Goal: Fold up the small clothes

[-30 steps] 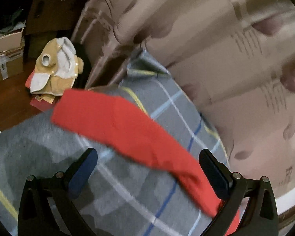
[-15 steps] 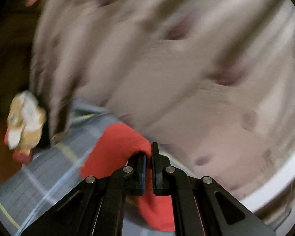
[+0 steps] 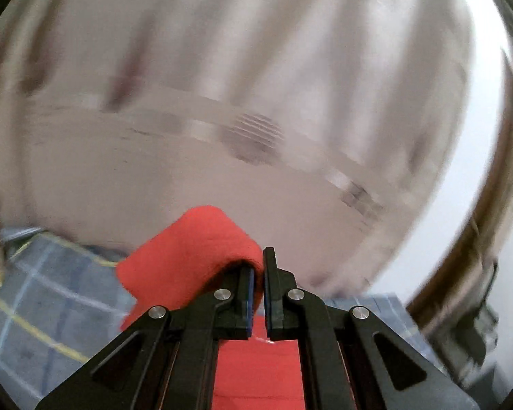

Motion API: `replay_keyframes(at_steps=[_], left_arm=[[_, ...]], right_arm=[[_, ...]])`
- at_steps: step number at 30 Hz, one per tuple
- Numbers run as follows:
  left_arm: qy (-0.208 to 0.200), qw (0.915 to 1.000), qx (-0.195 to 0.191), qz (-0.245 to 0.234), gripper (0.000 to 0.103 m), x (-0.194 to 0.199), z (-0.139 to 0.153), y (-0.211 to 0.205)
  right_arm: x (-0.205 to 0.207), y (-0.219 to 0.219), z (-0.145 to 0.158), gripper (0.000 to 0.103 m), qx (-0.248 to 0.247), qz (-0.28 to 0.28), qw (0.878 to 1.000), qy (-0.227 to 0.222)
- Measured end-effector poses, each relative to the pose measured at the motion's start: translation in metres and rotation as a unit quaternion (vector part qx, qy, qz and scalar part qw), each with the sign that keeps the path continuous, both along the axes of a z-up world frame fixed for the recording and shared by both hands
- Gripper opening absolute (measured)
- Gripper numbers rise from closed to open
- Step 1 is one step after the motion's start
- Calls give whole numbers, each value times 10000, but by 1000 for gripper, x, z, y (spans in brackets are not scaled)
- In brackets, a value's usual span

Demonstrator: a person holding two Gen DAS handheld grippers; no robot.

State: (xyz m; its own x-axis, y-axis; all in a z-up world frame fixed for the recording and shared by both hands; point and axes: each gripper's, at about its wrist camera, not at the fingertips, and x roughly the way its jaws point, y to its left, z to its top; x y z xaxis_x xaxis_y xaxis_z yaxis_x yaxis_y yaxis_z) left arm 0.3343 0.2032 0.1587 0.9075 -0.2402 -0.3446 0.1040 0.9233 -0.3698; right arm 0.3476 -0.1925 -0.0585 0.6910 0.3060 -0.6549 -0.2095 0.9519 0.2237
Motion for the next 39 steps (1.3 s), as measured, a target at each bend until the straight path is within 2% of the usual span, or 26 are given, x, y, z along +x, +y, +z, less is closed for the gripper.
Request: replay_keyframes(at_steps=[2, 3, 5, 8, 9, 10, 11, 13, 14, 16, 18, 19, 21, 23, 25, 28, 29, 30, 32, 33, 34, 35, 36, 37, 39], left_arm=[[76, 9990, 199, -383, 4, 16, -9, -49], [228, 9971, 214, -689, 4, 30, -22, -81], [470, 9932, 150, -1058, 5, 46, -43, -118], [1053, 9792, 279, -1713, 22, 77, -86, -181], [1261, 9736, 449, -1850, 36, 85, -102, -201], [1396, 9692, 658, -1920, 43, 90, -113, -217], [1475, 9646, 973, -1960, 43, 93, -123, -233], [1417, 9645, 1204, -1874, 45, 92, -129, -240], [1334, 9664, 1167, -1859, 47, 88, -128, -238], [1206, 9702, 974, -1860, 68, 75, -122, -228], [1011, 9792, 728, -1603, 81, 62, -114, -202], [868, 9849, 497, -1413, 85, 52, -111, -181], [685, 9907, 161, -1167, 91, 38, -115, -150], [674, 9958, 7, -619, 92, 16, -129, -113], [755, 9969, -71, -196, 92, 2, -147, -87], [1112, 9927, -366, 290, 92, -6, -185, -48], [1231, 9902, -512, 407, 92, -6, -196, -38], [1276, 9883, -664, 505, 92, -6, -206, -31], [1244, 9862, -866, 668, 92, -9, -223, -24], [1308, 9840, -1000, 680, 92, -10, -230, -22], [1328, 9828, -1116, 639, 92, -11, -232, -20], [1286, 9829, -1104, 720, 92, -13, -232, -19], [1261, 9830, -1080, 782, 92, -16, -231, -18], [1229, 9833, -1074, 804, 92, -17, -231, -18], [1220, 9828, -1122, 816, 92, -18, -233, -16]], right_arm=[[1, -7, 1, 53, 210, -82, 9997, 10], [2, -11, 0, 54, 316, -124, 9994, 17], [2, -14, 0, 54, 419, -161, 9990, 30], [2, -14, 1, 56, 456, -147, 9988, 19], [2, -15, 1, 57, 466, -138, 9988, 10], [2, -15, 1, 58, 485, -132, 9987, 5], [2, -16, 1, 58, 517, -135, 9986, -4], [0, -20, 2, 60, 631, -152, 9979, -31], [0, -22, 2, 60, 705, -158, 9974, -46], [-1, -27, 2, 62, 850, -188, 9962, -70], [-1, -30, 2, 62, 957, -199, 9952, -66], [-1, -31, 2, 62, 978, -205, 9950, -70], [-1, -32, 2, 62, 996, -209, 9947, -105], [-2, -29, 5, 63, 896, -257, 9956, -121], [-2, -20, 14, 63, 660, -228, 9974, -156], [5, 14, 38, 64, 65, 79, 9995, -315], [10, 28, 44, 67, -136, 220, 9991, -345], [19, 47, 46, 72, -427, 414, 9979, -242], [34, 82, 43, 72, -1155, 576, 9916, -96], [43, 99, 37, 69, -1631, 629, 9845, -109], [51, 109, 31, 55, -1952, 664, 9785, -89], [61, 114, 22, 37, -2200, 670, 9732, 13], [74, 109, 12, 2, -2237, 543, 9728, 272], [81, 97, 8, 5, -1974, 391, 9783, 493], [82, 46, 11, 5, -790, -131, 9949, 619]])
